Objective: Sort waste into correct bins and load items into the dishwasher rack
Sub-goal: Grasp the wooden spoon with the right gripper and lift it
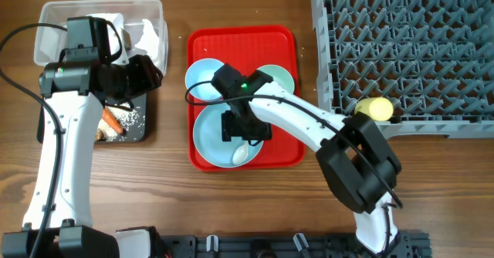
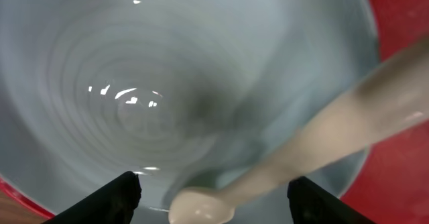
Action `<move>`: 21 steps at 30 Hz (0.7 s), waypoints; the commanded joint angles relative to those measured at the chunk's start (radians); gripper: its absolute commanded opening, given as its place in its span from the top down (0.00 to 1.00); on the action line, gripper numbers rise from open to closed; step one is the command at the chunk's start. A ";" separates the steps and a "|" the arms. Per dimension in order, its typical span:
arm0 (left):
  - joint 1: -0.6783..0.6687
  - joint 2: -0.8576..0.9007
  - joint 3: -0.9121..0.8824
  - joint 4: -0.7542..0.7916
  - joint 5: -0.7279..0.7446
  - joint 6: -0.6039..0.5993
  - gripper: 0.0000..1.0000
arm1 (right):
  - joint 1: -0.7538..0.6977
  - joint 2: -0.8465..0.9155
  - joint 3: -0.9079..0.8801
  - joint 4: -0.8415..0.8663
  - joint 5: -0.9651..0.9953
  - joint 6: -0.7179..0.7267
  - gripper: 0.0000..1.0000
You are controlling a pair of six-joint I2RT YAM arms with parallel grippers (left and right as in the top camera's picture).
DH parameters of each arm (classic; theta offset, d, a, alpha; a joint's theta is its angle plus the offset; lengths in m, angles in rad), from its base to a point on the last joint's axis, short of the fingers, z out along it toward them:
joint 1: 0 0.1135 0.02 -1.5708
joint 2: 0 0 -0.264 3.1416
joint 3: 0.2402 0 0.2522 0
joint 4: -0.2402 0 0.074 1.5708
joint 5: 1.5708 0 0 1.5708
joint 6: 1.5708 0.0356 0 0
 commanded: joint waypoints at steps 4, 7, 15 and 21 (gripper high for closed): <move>0.002 0.005 0.008 -0.001 -0.010 -0.012 0.34 | -0.052 0.094 0.008 0.000 -0.114 -0.030 0.44; 0.002 0.005 0.008 0.000 -0.010 -0.013 0.34 | -0.058 0.096 0.008 0.000 -0.119 -0.030 0.57; 0.002 0.005 0.008 0.000 -0.009 -0.013 0.30 | -0.060 0.086 0.055 -0.005 -0.140 -0.100 0.92; 0.002 0.005 0.008 -0.001 -0.010 -0.013 0.25 | -0.061 0.079 0.134 -0.030 -0.094 -0.137 0.96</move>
